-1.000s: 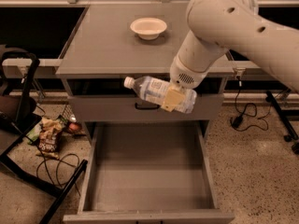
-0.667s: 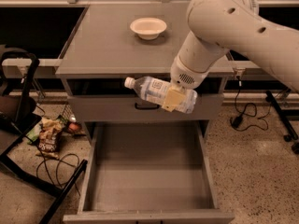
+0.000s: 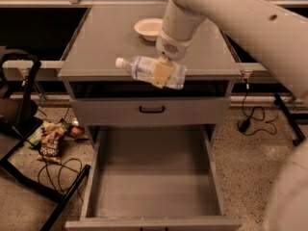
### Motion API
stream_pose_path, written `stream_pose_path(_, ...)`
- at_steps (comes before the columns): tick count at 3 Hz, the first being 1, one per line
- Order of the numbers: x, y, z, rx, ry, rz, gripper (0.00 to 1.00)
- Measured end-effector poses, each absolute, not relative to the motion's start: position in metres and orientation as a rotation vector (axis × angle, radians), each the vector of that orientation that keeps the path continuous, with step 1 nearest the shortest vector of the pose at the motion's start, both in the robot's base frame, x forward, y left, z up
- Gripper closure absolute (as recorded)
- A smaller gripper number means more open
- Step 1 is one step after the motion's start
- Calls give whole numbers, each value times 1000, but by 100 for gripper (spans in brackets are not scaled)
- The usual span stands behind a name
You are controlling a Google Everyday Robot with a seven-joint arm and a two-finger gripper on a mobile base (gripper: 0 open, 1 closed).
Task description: Pick blue plastic bottle from middle drawer and place on counter
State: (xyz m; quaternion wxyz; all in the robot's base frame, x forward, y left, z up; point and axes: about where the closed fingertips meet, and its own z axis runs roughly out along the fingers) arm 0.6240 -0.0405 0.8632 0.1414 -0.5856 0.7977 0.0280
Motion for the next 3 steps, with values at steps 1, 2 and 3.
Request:
stream_pose_path(1, 671, -4, 861, -1723, 2332, 99, 100)
stream_pose_path(2, 708, 22, 872, -1706, 2307, 108, 100)
stream_pose_path(3, 742, 39, 895, -1632, 2257, 117, 100)
